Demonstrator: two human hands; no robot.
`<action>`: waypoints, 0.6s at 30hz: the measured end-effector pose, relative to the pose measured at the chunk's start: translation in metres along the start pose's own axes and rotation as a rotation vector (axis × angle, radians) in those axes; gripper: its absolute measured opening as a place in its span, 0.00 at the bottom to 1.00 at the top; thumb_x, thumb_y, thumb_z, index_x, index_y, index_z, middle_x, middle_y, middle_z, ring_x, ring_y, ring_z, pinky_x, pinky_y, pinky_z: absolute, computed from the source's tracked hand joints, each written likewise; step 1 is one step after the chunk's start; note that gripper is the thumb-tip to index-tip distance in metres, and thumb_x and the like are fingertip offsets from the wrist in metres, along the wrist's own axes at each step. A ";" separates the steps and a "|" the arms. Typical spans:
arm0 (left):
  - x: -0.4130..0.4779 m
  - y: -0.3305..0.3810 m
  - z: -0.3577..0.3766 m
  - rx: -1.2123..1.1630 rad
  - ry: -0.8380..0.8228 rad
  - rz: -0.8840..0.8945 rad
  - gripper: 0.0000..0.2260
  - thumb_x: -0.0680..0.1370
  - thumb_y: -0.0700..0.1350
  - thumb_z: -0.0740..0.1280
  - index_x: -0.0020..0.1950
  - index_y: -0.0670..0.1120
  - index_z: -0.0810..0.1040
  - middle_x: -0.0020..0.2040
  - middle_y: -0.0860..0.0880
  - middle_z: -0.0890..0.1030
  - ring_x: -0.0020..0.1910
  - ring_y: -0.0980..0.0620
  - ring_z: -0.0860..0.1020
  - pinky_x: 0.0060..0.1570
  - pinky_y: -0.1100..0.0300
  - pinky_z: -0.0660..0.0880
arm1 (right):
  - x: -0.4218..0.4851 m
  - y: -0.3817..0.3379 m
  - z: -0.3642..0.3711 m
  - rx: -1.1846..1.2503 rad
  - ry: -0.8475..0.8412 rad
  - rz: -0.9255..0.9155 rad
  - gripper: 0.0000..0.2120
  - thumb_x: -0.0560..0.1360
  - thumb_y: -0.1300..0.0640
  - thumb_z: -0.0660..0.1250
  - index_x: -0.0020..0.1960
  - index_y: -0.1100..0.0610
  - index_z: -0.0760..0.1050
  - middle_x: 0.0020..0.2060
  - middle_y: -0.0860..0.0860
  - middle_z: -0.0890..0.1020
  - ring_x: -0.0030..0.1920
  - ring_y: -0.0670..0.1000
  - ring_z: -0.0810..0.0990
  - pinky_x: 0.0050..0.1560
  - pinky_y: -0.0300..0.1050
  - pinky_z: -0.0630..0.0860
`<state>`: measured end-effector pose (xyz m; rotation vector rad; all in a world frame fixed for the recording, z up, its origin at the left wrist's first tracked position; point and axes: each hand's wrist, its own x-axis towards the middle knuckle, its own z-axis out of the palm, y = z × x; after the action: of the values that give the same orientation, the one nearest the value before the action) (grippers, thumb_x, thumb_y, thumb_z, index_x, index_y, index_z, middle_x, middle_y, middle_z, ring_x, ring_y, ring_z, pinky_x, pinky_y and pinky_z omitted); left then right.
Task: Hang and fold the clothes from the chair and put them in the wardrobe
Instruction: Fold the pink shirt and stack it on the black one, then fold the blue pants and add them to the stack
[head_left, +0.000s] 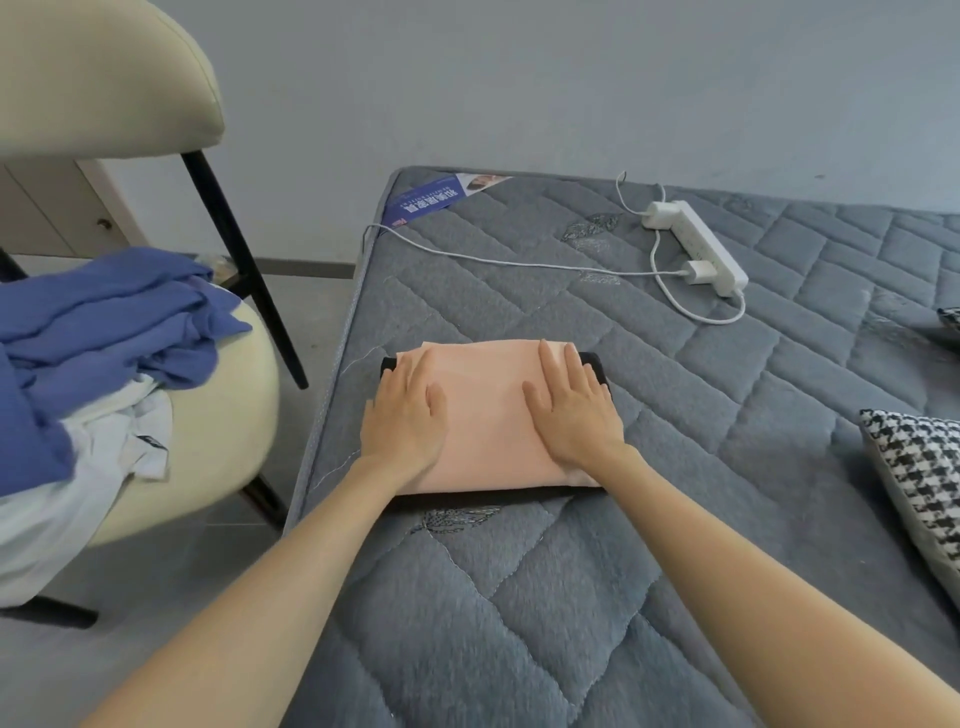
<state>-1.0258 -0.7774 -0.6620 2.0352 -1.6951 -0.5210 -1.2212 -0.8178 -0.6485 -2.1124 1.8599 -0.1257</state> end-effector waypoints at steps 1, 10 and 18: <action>0.000 0.000 -0.006 0.033 -0.054 -0.028 0.22 0.83 0.49 0.47 0.78 0.50 0.52 0.77 0.51 0.57 0.75 0.48 0.55 0.71 0.40 0.57 | -0.001 -0.001 -0.005 -0.038 -0.014 0.000 0.28 0.82 0.42 0.46 0.78 0.45 0.43 0.78 0.51 0.47 0.77 0.58 0.49 0.76 0.59 0.46; -0.026 0.001 -0.078 0.096 0.050 -0.041 0.19 0.82 0.46 0.53 0.74 0.53 0.63 0.71 0.48 0.70 0.70 0.45 0.68 0.70 0.40 0.58 | -0.038 -0.055 -0.042 -0.074 0.426 -0.340 0.20 0.78 0.57 0.62 0.70 0.53 0.70 0.65 0.51 0.76 0.66 0.56 0.70 0.64 0.53 0.67; -0.080 -0.038 -0.132 -0.159 0.265 -0.042 0.18 0.82 0.43 0.55 0.72 0.50 0.67 0.64 0.51 0.76 0.61 0.51 0.75 0.55 0.55 0.73 | -0.080 -0.111 -0.045 0.119 0.375 -0.472 0.19 0.79 0.56 0.60 0.69 0.52 0.70 0.62 0.49 0.78 0.61 0.55 0.74 0.57 0.51 0.72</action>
<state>-0.9371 -0.6812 -0.5725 1.9326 -1.4130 -0.3678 -1.1399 -0.7371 -0.5616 -2.5299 1.4361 -0.7657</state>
